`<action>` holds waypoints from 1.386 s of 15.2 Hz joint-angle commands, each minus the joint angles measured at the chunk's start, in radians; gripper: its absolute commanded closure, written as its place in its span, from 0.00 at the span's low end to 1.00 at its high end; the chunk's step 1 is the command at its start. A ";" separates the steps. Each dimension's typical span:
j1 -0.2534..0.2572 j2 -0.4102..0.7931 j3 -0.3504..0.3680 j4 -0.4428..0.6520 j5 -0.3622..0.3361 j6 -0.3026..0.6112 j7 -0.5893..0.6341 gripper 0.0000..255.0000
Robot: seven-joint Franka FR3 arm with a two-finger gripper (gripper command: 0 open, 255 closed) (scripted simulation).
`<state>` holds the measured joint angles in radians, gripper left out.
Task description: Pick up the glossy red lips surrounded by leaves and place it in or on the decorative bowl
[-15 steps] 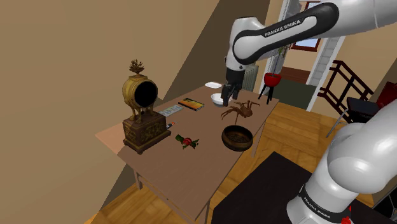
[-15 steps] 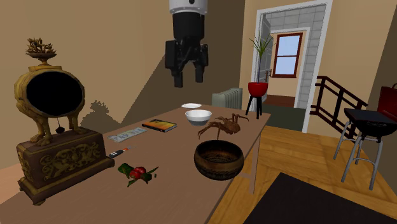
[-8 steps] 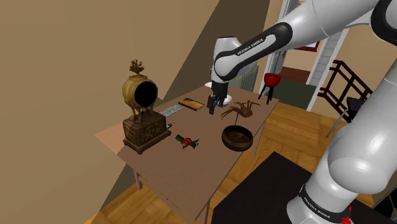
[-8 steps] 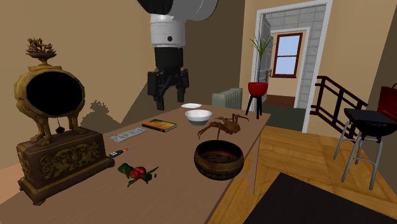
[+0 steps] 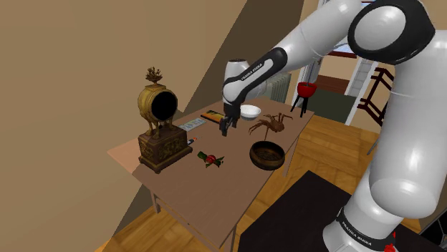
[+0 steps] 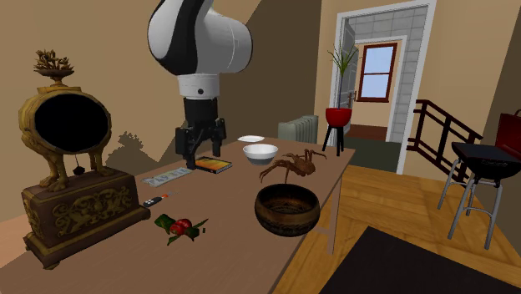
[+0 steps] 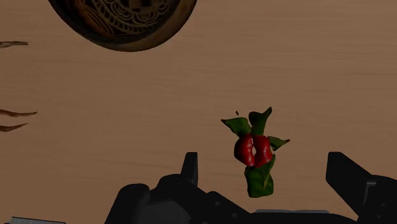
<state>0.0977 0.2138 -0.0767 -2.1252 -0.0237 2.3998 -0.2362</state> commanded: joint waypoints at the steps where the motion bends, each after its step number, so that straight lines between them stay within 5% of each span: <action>1: 0.000 0.085 0.005 0.061 0.007 0.027 -0.010 0.00; 13: 0.003 0.558 0.040 0.528 0.017 0.054 -0.043 0.00; 21: 0.000 0.663 0.042 0.591 0.018 0.096 -0.044 0.00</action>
<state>0.0974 0.8615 -0.0351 -1.5407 -0.0062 2.4865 -0.2811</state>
